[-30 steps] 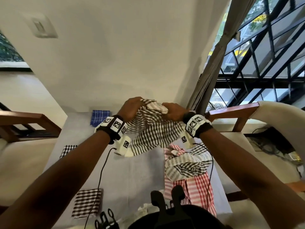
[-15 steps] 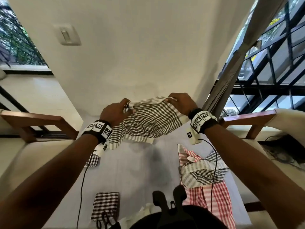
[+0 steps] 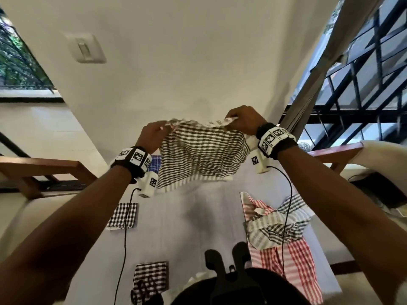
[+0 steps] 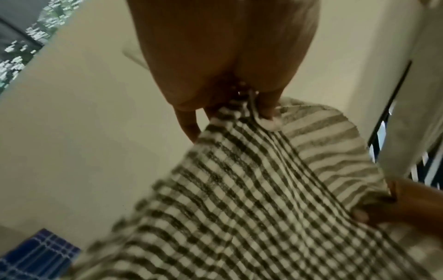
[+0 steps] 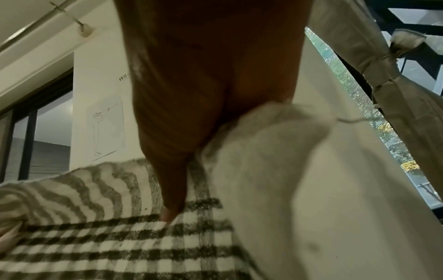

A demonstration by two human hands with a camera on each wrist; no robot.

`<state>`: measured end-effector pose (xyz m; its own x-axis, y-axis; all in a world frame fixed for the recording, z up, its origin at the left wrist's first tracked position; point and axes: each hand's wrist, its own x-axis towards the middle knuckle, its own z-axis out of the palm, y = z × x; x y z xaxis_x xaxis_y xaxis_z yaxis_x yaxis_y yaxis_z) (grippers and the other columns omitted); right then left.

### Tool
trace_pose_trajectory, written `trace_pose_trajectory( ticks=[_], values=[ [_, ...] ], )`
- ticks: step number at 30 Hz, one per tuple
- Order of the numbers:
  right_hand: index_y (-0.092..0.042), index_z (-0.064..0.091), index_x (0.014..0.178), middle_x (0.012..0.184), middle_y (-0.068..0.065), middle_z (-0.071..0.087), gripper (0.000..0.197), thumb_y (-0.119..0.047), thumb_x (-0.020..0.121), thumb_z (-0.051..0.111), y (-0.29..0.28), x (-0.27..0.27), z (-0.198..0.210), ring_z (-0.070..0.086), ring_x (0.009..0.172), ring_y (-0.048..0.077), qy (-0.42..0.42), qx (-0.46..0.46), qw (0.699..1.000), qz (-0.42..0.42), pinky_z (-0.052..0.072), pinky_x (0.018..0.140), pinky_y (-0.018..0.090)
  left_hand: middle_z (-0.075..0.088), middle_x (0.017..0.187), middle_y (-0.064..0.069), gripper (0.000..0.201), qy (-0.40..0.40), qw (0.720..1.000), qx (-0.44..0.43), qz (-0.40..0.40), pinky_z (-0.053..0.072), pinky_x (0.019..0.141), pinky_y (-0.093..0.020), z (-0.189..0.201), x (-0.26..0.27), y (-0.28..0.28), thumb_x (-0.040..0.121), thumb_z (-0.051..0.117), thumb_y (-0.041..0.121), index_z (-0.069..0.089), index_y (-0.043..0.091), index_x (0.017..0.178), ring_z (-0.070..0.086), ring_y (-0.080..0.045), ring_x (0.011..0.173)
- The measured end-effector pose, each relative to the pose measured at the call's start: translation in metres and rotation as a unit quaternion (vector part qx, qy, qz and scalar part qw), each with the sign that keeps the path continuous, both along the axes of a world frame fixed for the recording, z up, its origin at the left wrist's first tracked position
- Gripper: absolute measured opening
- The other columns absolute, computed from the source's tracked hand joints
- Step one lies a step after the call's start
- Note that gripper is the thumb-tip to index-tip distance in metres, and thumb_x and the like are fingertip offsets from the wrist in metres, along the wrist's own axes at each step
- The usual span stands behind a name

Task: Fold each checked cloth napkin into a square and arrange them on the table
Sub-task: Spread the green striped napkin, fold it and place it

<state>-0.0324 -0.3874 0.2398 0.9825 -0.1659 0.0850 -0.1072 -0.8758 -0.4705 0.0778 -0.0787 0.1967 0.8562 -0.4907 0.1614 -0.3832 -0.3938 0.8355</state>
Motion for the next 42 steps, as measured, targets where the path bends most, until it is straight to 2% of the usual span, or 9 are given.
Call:
trace_pose_trajectory(
  ticks=[3, 8, 14, 17, 19, 21, 25, 37, 42],
  values=[
    [-0.01, 0.074, 0.107, 0.11, 0.012, 0.071, 0.032, -0.033, 0.085, 0.074, -0.009, 0.005, -0.004, 0.062, 0.107, 0.029, 0.062, -0.059, 0.996, -0.028, 0.041, 0.08, 0.027, 0.071, 0.102, -0.001, 0.018, 0.02, 0.994, -0.083, 0.064, 0.047, 0.09, -0.035, 0.005, 0.006, 0.001, 0.087, 0.06, 0.032, 0.071, 0.022, 0.099, 0.064, -0.02, 0.102],
    [-0.005, 0.071, 0.107, 0.109, 0.017, 0.068, 0.032, -0.031, 0.099, 0.056, -0.025, 0.003, -0.005, 0.059, 0.105, 0.034, 0.089, -0.084, 0.991, -0.05, 0.037, 0.078, 0.03, 0.07, 0.094, 0.0, 0.022, -0.051, 0.996, 0.019, 0.066, 0.041, 0.076, -0.029, 0.017, 0.014, 0.014, 0.087, 0.055, 0.033, 0.071, 0.019, 0.093, 0.06, -0.017, 0.089],
    [-0.005, 0.066, 0.095, 0.095, 0.014, 0.067, 0.032, -0.031, 0.102, 0.048, -0.021, 0.0, 0.002, 0.06, 0.092, 0.034, -0.021, -0.041, 0.997, -0.067, 0.037, 0.072, 0.033, 0.064, 0.105, -0.024, 0.033, 0.063, 0.996, 0.004, 0.069, 0.042, 0.093, -0.042, 0.03, 0.027, 0.018, 0.092, 0.049, 0.017, 0.064, -0.01, 0.105, 0.059, -0.03, 0.103],
    [-0.009, 0.061, 0.086, 0.085, 0.011, 0.064, 0.034, -0.036, 0.102, 0.047, -0.017, 0.0, 0.005, 0.059, 0.084, 0.033, -0.07, -0.027, 0.995, -0.068, 0.036, 0.069, 0.034, 0.059, 0.096, -0.005, 0.024, 0.086, 0.996, -0.004, 0.024, 0.043, 0.084, -0.039, 0.035, 0.02, 0.017, 0.093, 0.057, 0.038, 0.057, 0.014, 0.099, 0.055, -0.016, 0.088],
    [-0.009, 0.062, 0.087, 0.084, 0.011, 0.065, 0.035, -0.038, 0.101, 0.048, -0.016, -0.001, 0.007, 0.06, 0.084, 0.033, -0.087, -0.016, 0.994, -0.066, 0.039, 0.072, 0.036, 0.058, 0.097, 0.005, 0.044, 0.062, 0.997, 0.035, 0.006, 0.045, 0.076, -0.033, 0.037, 0.013, 0.017, 0.08, 0.07, 0.054, 0.048, 0.026, 0.106, 0.056, -0.01, 0.086],
    [-0.007, 0.067, 0.093, 0.089, 0.012, 0.068, 0.034, -0.035, 0.101, 0.05, -0.016, -0.002, 0.008, 0.06, 0.085, 0.031, -0.094, -0.013, 0.993, -0.066, 0.038, 0.073, 0.033, 0.058, 0.098, 0.003, 0.048, -0.014, 0.997, 0.08, 0.008, 0.043, 0.072, -0.031, 0.035, 0.011, 0.021, 0.081, 0.072, 0.046, 0.045, 0.023, 0.113, 0.055, -0.013, 0.084],
    [-0.008, 0.071, 0.096, 0.092, 0.011, 0.071, 0.03, -0.033, 0.1, 0.054, -0.021, -0.006, 0.007, 0.061, 0.086, 0.027, -0.092, -0.023, 0.993, -0.067, 0.033, 0.072, 0.028, 0.064, 0.089, -0.006, 0.003, -0.056, 0.996, 0.063, 0.032, 0.049, 0.067, -0.023, 0.036, 0.012, 0.028, 0.093, 0.059, 0.023, 0.058, 0.02, 0.092, 0.058, -0.022, 0.08],
    [-0.014, 0.071, 0.113, 0.106, 0.015, 0.065, 0.024, -0.021, 0.099, 0.053, -0.025, -0.027, -0.008, 0.06, 0.102, 0.034, -0.118, -0.06, 0.987, -0.091, 0.047, 0.087, 0.04, 0.073, 0.103, -0.01, 0.019, -0.149, 0.985, 0.088, 0.024, 0.042, 0.083, -0.022, 0.047, 0.014, 0.051, 0.089, 0.066, 0.021, 0.075, 0.012, 0.104, 0.065, -0.021, 0.101],
    [-0.013, 0.072, 0.11, 0.103, 0.014, 0.067, 0.02, -0.018, 0.096, 0.058, -0.016, -0.059, -0.021, 0.063, 0.099, 0.034, -0.165, -0.027, 0.981, -0.095, 0.05, 0.085, 0.045, 0.069, 0.086, 0.013, 0.022, -0.136, 0.984, 0.107, -0.03, 0.044, 0.076, -0.02, 0.048, -0.009, 0.073, 0.094, 0.059, 0.031, 0.06, 0.052, 0.088, 0.061, -0.004, 0.084]
  ],
)
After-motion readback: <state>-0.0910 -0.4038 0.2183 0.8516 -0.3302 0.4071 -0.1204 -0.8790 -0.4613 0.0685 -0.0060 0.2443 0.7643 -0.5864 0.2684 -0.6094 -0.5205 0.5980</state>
